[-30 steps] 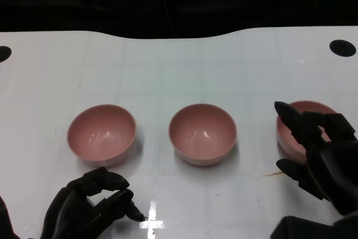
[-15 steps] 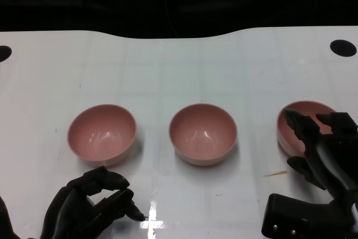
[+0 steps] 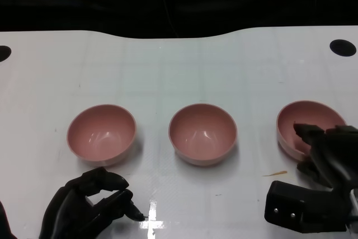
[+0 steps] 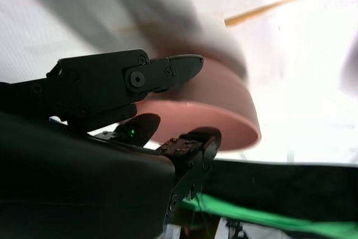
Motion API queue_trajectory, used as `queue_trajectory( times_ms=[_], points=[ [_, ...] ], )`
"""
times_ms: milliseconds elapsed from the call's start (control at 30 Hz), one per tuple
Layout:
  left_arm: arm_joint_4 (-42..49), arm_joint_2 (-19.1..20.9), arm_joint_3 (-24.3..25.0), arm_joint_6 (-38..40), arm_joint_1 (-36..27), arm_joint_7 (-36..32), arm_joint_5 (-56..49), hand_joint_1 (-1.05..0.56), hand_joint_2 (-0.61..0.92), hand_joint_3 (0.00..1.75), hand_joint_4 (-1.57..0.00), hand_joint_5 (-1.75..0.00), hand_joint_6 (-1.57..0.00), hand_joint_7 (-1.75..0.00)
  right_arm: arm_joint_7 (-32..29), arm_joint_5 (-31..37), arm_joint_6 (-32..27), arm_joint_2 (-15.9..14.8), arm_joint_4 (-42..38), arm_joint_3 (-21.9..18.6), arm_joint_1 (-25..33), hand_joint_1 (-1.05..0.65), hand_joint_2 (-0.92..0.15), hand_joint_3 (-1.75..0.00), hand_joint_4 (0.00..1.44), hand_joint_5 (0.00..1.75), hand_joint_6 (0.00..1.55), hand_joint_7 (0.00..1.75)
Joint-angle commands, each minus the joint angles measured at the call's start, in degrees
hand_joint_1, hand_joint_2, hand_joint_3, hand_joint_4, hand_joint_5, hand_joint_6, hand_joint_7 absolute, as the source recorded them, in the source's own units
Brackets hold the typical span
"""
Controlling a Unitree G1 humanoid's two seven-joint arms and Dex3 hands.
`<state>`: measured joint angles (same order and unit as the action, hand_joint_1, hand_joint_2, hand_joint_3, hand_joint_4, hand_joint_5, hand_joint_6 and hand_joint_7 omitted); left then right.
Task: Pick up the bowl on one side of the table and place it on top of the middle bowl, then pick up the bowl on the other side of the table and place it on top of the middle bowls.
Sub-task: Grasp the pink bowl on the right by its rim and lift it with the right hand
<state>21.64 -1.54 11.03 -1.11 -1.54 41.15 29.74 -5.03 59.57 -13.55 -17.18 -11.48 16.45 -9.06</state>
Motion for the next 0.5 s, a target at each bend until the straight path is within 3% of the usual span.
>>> queue_trajectory(
  times_ms=[33, 267, 300, 367, 433, 500],
  points=[
    [-1.05, 0.5, 0.13, 0.43, -0.74, -0.9, -0.13, -0.42, 0.89, 0.02, -1.14, -0.88, -1.2, -0.54, 0.9, -0.99, -0.2, -1.71, -2.53, 1.16, -1.71, -0.59, -0.87, 0.0, 0.64, 0.14, 0.58, 0.03],
    [-1.27, 0.27, 0.04, 0.58, -0.79, -1.27, -0.14, -0.43, 0.89, 0.01, -1.13, -0.89, -1.22, -0.51, -1.83, -4.04, 3.58, -3.0, -6.63, 2.49, -3.45, -0.5, -0.87, 0.0, 0.79, 0.1, 0.67, 0.03],
    [-1.25, 0.27, 0.03, 0.49, -0.79, -1.34, -0.22, -0.44, 0.89, 0.01, -1.13, -0.89, -1.22, -0.5, -3.57, -4.53, 4.97, -3.15, -8.0, 2.56, -3.9, -0.39, -0.88, 0.0, 0.91, 0.27, 0.76, 0.05],
    [-1.34, 0.26, 0.0, 0.6, -0.76, -1.48, -0.25, -0.44, 0.89, 0.01, -1.13, -0.89, -1.23, -0.49, -7.61, -5.84, 7.89, -3.21, -10.98, 2.41, -4.87, -0.25, -0.91, -0.01, 0.79, 1.1, 0.93, 0.05],
    [-1.59, 0.29, -0.1, 0.62, -0.85, -1.78, -0.44, -0.44, 0.89, 0.01, -1.14, -0.89, -1.24, -0.48, -12.68, -7.06, 11.09, -3.1, -14.36, 2.19, -6.03, -0.19, -0.92, -0.03, 0.82, 1.45, 1.11, 0.08],
    [-1.69, 0.32, -0.12, 0.65, -0.93, -1.92, -0.46, -0.45, 0.89, 0.01, -1.14, -0.89, -1.25, -0.46, -16.86, -7.93, 13.81, -3.13, -17.46, 2.3, -7.18, -0.14, -0.92, -0.08, 0.88, 1.68, 1.26, 0.14]
  ],
)
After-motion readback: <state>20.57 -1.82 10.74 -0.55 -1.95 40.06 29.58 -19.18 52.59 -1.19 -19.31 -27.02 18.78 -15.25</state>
